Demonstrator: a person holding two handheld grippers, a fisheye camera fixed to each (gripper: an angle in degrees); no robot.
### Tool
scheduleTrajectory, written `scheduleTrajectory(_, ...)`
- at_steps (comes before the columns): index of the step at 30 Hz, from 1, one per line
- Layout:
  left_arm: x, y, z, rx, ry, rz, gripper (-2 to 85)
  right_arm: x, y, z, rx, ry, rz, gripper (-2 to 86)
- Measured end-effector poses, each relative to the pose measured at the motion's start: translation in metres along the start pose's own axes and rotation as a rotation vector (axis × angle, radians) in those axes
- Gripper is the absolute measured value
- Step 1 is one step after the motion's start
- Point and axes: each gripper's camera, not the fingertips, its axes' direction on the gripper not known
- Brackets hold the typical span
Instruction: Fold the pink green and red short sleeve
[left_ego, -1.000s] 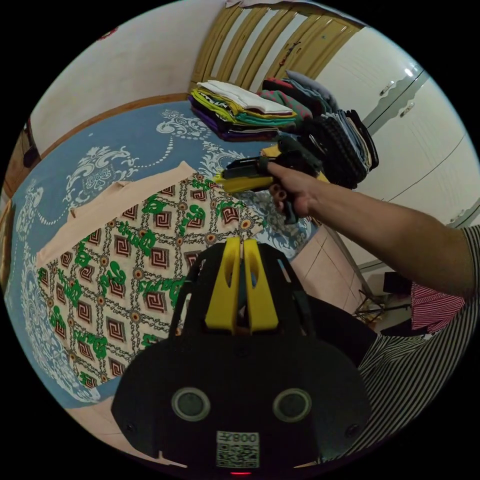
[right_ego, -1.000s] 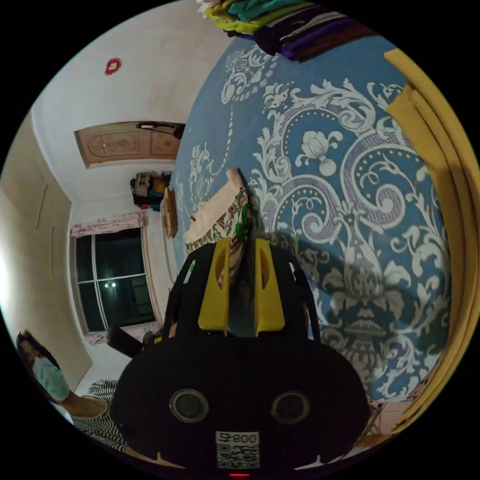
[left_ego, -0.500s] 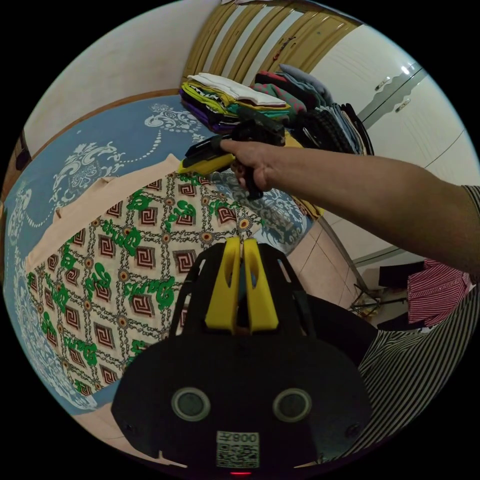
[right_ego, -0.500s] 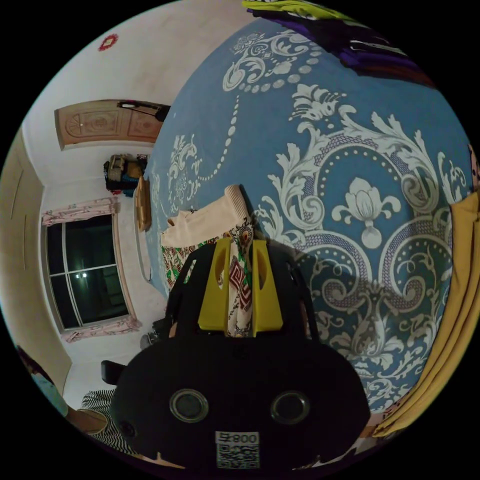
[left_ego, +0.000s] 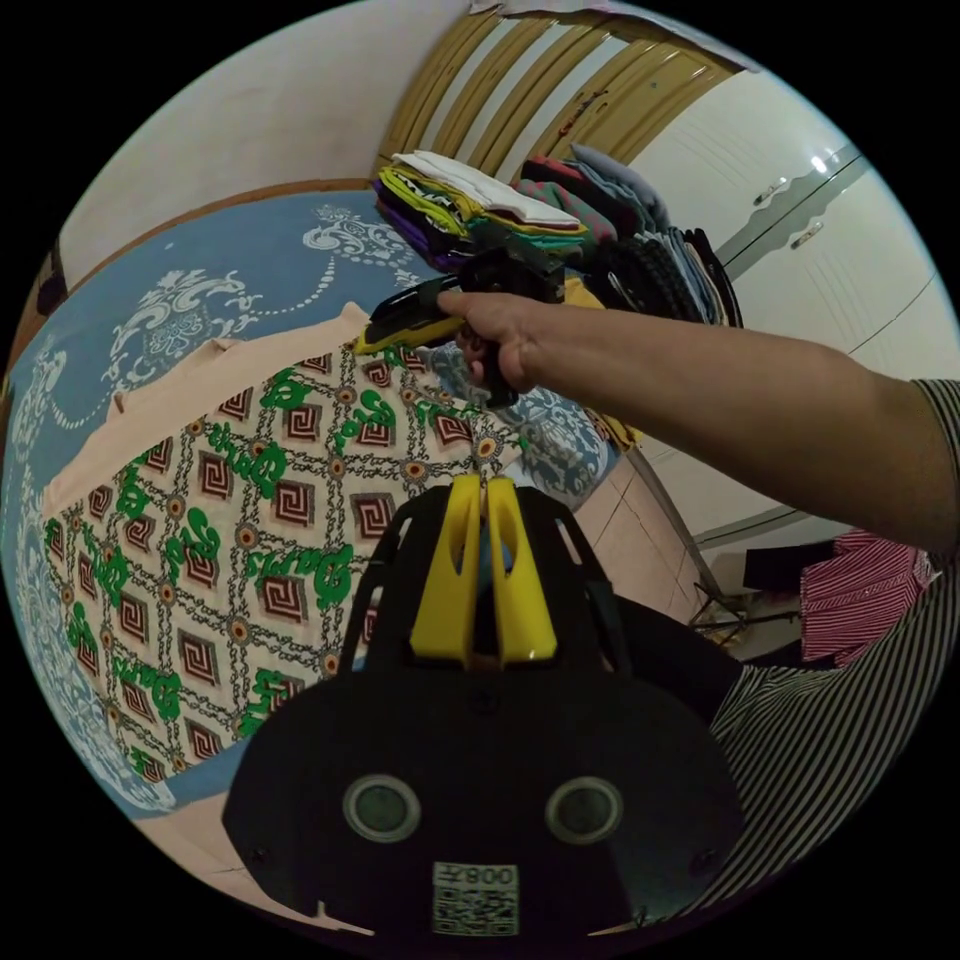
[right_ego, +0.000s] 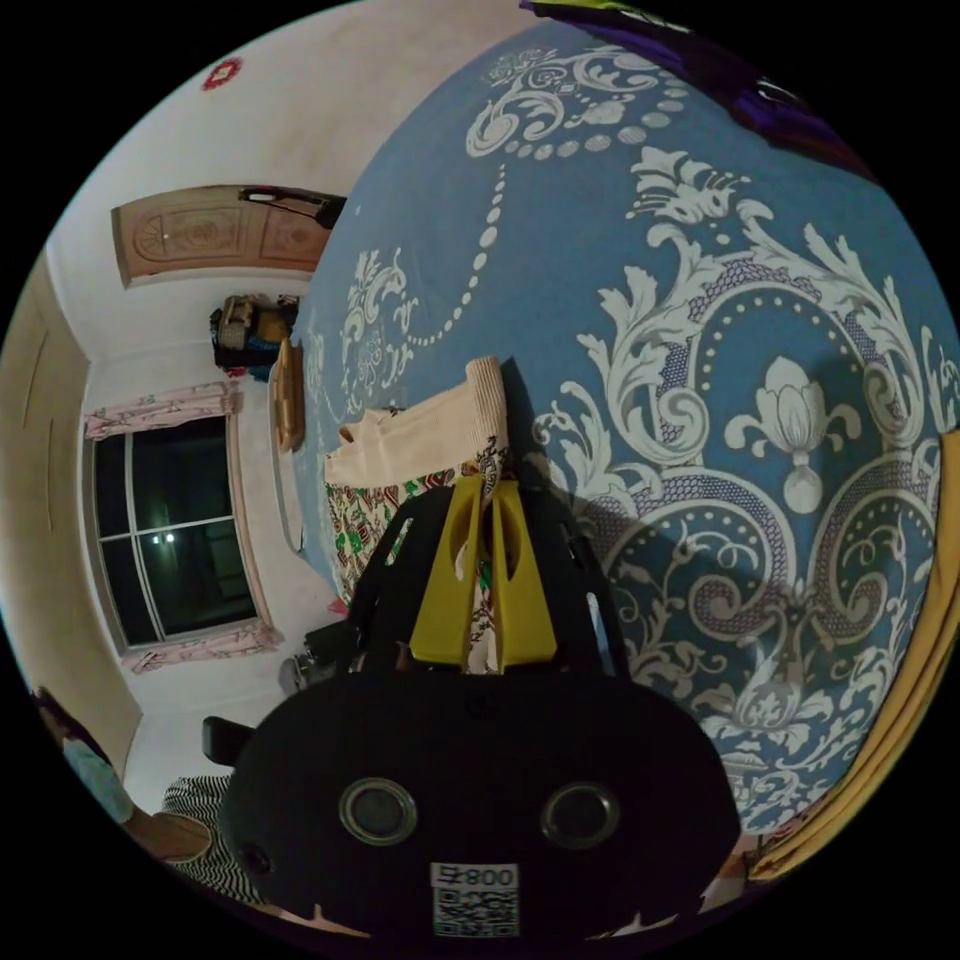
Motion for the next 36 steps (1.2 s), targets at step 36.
scheduleTrajectory(36,-0.298,0.269,-0.574,0.519,0.112,-0.598,1.0,-0.348,-0.024,0.285,0.008,-0.146,-0.320,1.0)
